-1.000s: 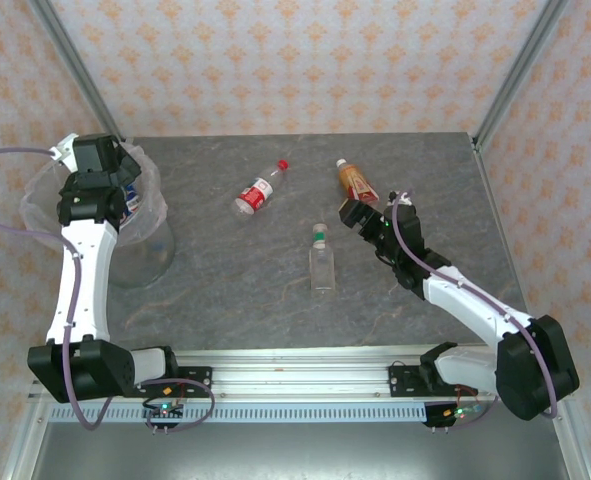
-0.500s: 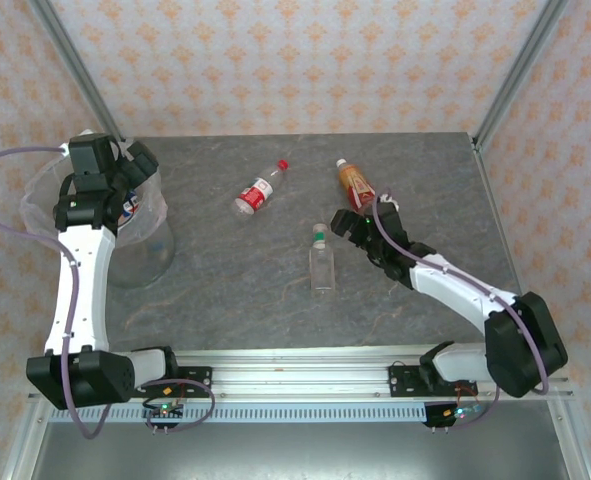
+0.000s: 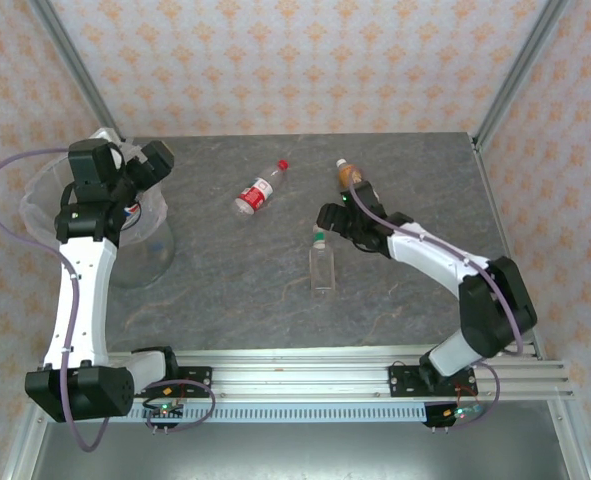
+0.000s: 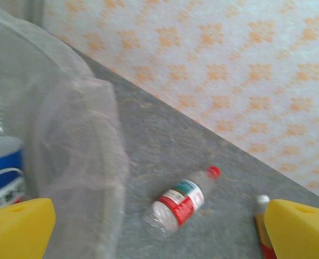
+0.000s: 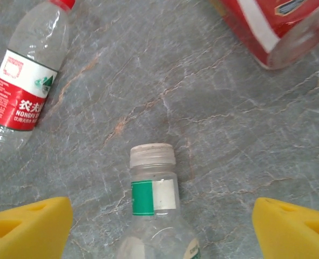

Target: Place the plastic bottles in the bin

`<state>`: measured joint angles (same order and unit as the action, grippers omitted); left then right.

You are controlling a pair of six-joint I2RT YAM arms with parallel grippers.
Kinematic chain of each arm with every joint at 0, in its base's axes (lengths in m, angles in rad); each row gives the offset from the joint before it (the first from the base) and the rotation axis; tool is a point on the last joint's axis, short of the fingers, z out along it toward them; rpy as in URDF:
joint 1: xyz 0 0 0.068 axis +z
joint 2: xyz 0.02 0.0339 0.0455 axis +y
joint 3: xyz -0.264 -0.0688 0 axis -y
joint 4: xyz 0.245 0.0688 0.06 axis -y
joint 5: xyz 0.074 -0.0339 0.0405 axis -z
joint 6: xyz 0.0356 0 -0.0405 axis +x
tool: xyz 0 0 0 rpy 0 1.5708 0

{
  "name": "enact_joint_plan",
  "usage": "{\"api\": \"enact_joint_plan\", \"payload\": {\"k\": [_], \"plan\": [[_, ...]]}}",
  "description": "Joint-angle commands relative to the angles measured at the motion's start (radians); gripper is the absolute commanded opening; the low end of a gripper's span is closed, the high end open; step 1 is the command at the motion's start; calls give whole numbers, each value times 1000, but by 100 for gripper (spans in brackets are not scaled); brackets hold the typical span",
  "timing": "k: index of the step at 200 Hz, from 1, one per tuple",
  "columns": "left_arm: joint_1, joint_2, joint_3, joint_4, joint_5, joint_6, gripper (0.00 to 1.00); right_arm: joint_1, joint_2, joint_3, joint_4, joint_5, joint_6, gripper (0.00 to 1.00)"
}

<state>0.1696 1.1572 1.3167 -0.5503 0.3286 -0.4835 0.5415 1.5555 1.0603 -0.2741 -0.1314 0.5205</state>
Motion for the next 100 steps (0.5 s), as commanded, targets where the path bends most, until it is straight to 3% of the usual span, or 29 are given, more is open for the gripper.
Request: {"api": "enact_joint_plan", "payload": {"k": [1,17,56,100], "plan": [[-8,-19,-8,96,180,-42,100,8,84,96,-150,-20,-37,84],[-17,-14,-4,110,231,-43,100,14,159,184,-232,-48,-57,84],[-29,-11,-3,83,198,-12,100,44,350,396,-463,-42,-81,86],[-29,37,16,49,222,-15,100,60,450,485,-568,-8,-83,88]]}}
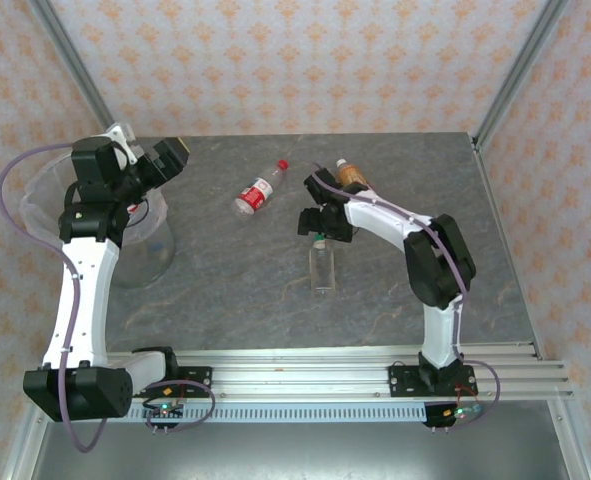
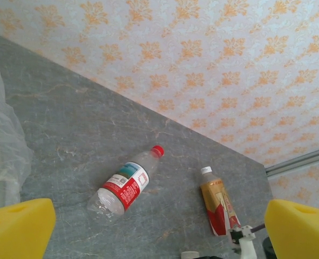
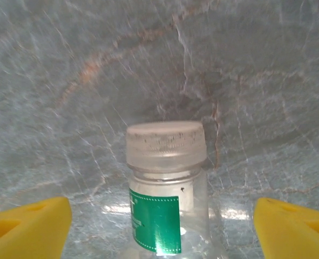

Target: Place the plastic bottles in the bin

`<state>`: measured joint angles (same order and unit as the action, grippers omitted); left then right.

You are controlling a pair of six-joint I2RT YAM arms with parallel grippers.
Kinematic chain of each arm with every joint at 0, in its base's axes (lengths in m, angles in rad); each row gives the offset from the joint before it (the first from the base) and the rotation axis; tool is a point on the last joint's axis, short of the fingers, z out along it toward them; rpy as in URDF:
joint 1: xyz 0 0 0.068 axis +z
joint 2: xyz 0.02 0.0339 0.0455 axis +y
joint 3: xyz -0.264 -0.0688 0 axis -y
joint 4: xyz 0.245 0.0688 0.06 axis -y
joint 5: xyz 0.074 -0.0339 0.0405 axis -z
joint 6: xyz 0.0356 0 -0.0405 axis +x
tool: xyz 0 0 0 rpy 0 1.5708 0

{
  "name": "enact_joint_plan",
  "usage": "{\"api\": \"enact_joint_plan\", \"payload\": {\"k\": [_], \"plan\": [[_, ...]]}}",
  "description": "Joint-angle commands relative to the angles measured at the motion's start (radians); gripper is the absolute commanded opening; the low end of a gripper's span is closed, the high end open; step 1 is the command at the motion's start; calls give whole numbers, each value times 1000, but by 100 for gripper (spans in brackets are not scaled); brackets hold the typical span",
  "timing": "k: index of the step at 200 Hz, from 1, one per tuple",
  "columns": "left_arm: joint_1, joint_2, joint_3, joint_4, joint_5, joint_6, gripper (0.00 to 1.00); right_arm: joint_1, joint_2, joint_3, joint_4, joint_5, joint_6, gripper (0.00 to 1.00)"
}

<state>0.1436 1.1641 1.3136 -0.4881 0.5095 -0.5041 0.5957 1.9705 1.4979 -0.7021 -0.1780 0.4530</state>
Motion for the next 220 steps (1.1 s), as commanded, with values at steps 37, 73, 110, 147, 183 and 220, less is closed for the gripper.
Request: {"api": "enact_joint_plan", "payload": {"k": [37,73,110,147,183,220], "plan": [[-4,45,18,-2,65,-8,100,10,98,98,-178,-1,-39,88],[-5,46,22,-3,69,-13,100,26,169,161,-239,15,-67,88],[-4,52,24,-8,72,-14,100,28,187,168,-237,54,-51,78],[-4,65,26,-4,78,-24,100,28,160,141,-199,53,-52,60],[-14,65,23,-3,55,-49,100,27,131,115,-175,59,-53,52],[-87,34,16,22,-44,-36,100,28,47,50,-94,72,-41,48]]}}
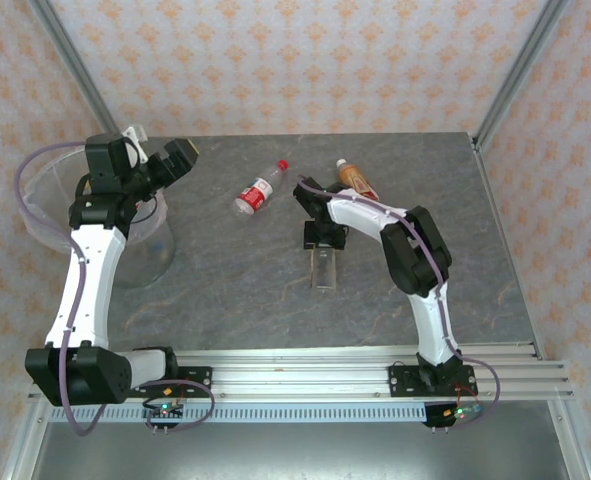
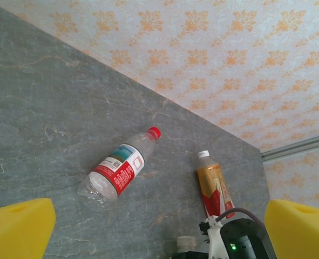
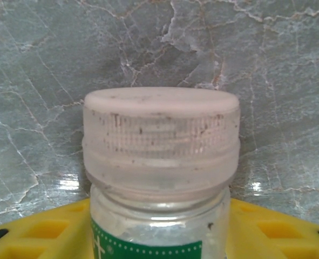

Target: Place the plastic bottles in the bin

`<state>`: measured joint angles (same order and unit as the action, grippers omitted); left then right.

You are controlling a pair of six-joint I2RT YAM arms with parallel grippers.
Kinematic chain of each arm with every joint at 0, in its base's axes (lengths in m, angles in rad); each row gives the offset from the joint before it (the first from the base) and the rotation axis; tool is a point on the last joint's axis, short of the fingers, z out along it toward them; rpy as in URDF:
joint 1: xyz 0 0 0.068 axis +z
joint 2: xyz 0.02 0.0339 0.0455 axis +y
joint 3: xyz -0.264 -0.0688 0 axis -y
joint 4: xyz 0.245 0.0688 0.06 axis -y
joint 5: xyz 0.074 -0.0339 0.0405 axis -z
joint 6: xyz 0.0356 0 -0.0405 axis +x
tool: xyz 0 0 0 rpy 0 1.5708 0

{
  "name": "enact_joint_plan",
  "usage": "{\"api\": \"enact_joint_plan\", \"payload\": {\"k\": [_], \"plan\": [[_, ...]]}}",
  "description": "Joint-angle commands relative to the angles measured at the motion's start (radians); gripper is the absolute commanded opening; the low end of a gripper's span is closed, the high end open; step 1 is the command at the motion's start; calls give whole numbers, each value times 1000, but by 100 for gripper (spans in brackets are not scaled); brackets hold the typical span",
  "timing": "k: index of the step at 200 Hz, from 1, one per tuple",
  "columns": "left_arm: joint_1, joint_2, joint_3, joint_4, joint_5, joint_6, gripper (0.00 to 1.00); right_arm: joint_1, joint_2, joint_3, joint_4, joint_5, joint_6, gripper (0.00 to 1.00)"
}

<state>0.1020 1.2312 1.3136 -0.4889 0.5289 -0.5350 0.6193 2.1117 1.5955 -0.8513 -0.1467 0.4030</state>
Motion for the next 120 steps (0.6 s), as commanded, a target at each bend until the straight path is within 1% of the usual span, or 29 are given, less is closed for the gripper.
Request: {"api": "enact_joint_plan", "payload": {"k": [1,21,44,48,82,100,120], "plan": [[-49,-32,16,23,-63,-5,100,4,-97,-51,57,41,10,48],[-93,-14,31,25,-73,-5,100,3,-161,-97,126,47,17,46],[-139,17,39,36,-76,-5,100,4,-209,-120,155,68,17,44],[-147,22,41,37,-76,22,100,3,-218,-126,162,72,16,43],[-199,60,61,30,-76,47,100,3,-305,-200,268,80,35,43],[-228,69,62,37,-68,73,100,3,-370,-261,361,96,62,42],[-274,90,73,15,-67,136,100,3,-430,-330,457,117,94,42]]}}
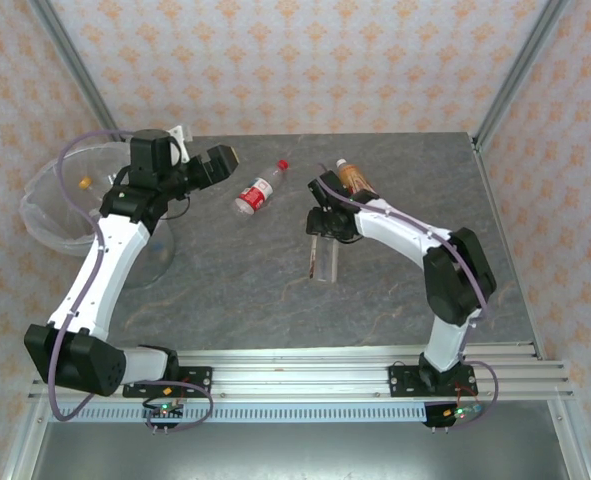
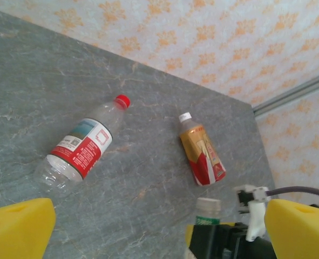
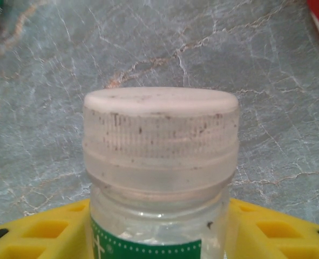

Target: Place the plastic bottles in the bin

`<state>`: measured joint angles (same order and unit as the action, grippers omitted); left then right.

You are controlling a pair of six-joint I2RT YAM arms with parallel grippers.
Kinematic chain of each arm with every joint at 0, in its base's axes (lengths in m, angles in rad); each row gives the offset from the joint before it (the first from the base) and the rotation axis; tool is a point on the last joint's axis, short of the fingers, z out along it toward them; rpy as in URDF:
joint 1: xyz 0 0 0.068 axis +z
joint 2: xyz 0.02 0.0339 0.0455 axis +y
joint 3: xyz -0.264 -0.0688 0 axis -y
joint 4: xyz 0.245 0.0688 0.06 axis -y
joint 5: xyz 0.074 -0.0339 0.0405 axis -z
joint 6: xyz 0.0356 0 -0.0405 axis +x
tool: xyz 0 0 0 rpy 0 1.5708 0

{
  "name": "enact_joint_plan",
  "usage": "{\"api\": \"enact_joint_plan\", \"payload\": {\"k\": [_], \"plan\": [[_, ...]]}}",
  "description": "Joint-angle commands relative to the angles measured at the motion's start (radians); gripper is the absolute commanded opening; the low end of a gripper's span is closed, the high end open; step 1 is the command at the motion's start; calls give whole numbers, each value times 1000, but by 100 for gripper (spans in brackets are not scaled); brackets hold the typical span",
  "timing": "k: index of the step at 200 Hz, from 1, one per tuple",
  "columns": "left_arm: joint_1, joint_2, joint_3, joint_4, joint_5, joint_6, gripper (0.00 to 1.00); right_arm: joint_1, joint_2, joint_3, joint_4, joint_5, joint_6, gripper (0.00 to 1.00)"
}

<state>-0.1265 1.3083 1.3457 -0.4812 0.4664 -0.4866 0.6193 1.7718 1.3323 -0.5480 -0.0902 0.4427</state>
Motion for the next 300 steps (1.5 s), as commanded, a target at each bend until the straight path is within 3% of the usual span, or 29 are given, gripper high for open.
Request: {"api": "enact_joint_plan", "payload": {"k": [1,40,77,119,182,219,255,300], "plan": [[-47,15,42,5,-5,90,100,3,-93,-71,157,61,56,42],[-153,73,57,-39,19,193,100,4,-165,-182,300,70,114,41],[-259,120,64,-79,-63,329,100,4,-215,-266,436,63,204,38],[-339,194,89,-112,-66,426,100,3,-286,-336,574,73,248,38],[-437,281,109,-108,53,511,100,4,-377,-422,708,136,301,37],[-442,307,60,-69,50,560,100,4,-406,-446,769,135,334,37],[-443,289,-19,71,73,566,100,4,-423,-444,810,78,346,37],[-443,331,11,73,136,604,91,3,-421,-470,864,57,374,37]]}}
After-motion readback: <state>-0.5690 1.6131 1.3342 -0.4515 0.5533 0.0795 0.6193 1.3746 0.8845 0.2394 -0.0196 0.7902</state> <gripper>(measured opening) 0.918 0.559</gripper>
